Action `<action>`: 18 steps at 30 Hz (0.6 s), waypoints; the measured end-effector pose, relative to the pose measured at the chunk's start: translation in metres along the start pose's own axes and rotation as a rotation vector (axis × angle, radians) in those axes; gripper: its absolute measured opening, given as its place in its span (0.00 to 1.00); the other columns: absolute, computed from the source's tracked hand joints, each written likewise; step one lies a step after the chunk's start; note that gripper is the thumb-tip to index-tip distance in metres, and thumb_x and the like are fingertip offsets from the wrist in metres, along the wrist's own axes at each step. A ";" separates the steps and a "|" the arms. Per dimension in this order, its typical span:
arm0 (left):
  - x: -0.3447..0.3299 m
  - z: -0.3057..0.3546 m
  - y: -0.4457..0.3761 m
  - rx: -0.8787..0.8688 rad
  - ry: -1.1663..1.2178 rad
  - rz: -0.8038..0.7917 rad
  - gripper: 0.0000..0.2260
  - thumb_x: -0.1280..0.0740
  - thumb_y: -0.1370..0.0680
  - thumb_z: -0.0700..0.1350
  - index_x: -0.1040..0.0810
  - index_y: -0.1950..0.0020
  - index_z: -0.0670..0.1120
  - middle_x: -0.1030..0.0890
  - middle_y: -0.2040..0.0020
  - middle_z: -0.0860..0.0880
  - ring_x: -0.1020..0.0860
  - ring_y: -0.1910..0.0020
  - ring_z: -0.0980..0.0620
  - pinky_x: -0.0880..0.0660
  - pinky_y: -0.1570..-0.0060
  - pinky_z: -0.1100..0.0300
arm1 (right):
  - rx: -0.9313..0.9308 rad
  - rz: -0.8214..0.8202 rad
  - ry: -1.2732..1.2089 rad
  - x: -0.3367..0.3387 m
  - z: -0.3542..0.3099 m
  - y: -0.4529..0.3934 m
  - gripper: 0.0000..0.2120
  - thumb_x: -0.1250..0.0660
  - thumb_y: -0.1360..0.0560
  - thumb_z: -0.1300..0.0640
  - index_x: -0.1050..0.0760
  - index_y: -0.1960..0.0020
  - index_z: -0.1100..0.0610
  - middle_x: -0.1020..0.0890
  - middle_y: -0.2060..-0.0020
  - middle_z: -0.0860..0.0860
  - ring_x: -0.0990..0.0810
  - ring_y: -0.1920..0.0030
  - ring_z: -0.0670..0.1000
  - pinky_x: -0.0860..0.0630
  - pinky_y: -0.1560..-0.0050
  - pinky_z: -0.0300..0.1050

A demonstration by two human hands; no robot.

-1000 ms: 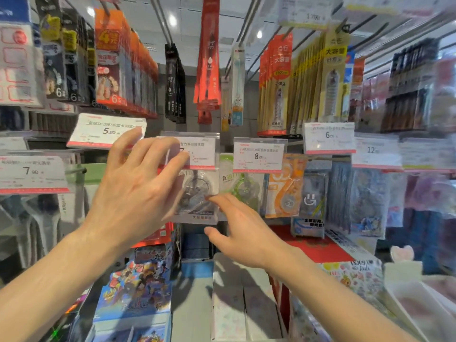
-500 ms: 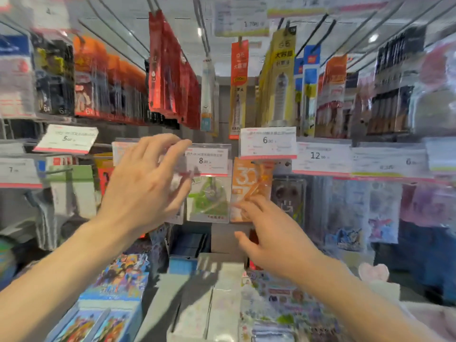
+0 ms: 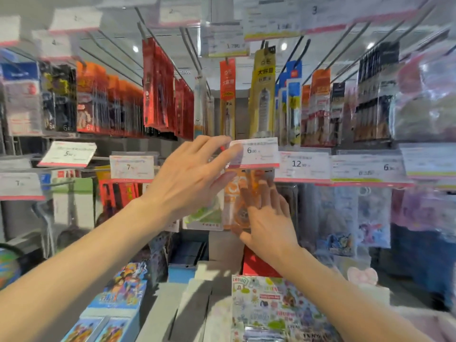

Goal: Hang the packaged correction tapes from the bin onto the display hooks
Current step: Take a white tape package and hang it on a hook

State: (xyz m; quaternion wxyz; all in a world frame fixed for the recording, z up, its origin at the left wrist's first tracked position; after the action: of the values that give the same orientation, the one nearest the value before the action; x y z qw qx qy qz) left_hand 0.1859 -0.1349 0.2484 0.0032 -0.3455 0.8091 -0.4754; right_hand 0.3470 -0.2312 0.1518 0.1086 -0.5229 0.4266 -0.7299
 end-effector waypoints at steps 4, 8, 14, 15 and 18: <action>-0.003 -0.004 -0.001 -0.016 0.002 0.023 0.18 0.38 0.15 0.49 0.28 0.28 0.44 0.24 0.32 0.42 0.24 0.40 0.40 0.23 0.49 0.44 | 0.026 0.055 0.079 -0.013 0.000 -0.008 0.44 0.28 0.33 0.36 0.40 0.23 0.51 0.35 0.28 0.63 0.37 0.28 0.67 0.41 0.27 0.65; -0.003 -0.003 -0.001 -0.017 0.019 0.029 0.17 0.40 0.14 0.50 0.27 0.28 0.44 0.24 0.32 0.42 0.24 0.40 0.40 0.23 0.49 0.44 | 0.051 0.050 0.088 -0.020 0.003 -0.016 0.46 0.29 0.32 0.34 0.42 0.22 0.50 0.43 0.24 0.64 0.44 0.24 0.68 0.47 0.25 0.67; -0.003 -0.004 0.000 -0.009 0.033 0.025 0.17 0.41 0.14 0.50 0.27 0.28 0.44 0.24 0.32 0.42 0.24 0.40 0.41 0.23 0.50 0.45 | 0.060 0.069 0.085 -0.027 0.005 -0.019 0.46 0.27 0.33 0.37 0.41 0.22 0.51 0.46 0.22 0.65 0.47 0.23 0.68 0.45 0.27 0.69; -0.004 -0.005 0.000 -0.008 0.033 0.023 0.17 0.41 0.14 0.50 0.28 0.28 0.44 0.24 0.32 0.42 0.24 0.39 0.41 0.23 0.50 0.45 | 0.064 0.077 0.078 -0.028 0.006 -0.020 0.47 0.26 0.34 0.37 0.41 0.22 0.51 0.47 0.22 0.64 0.47 0.23 0.68 0.45 0.27 0.69; -0.004 -0.005 0.000 -0.011 0.033 0.029 0.17 0.40 0.14 0.50 0.27 0.28 0.44 0.24 0.32 0.42 0.24 0.39 0.41 0.23 0.49 0.44 | 0.066 0.076 0.084 -0.028 0.006 -0.020 0.46 0.26 0.34 0.37 0.40 0.23 0.52 0.46 0.22 0.65 0.47 0.23 0.67 0.46 0.27 0.69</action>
State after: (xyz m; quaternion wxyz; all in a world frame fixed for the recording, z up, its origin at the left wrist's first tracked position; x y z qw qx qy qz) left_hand 0.1871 -0.1292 0.2496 -0.0050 -0.3258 0.8166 -0.4765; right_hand 0.3698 -0.2047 0.1481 0.1355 -0.4712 0.4260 -0.7603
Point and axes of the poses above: each hand's wrist, its own y-axis away from the middle knuckle, its own x-axis out of the back of the hand, z = x × y, the point moved 1 cm from there along -y, towards the middle knuckle
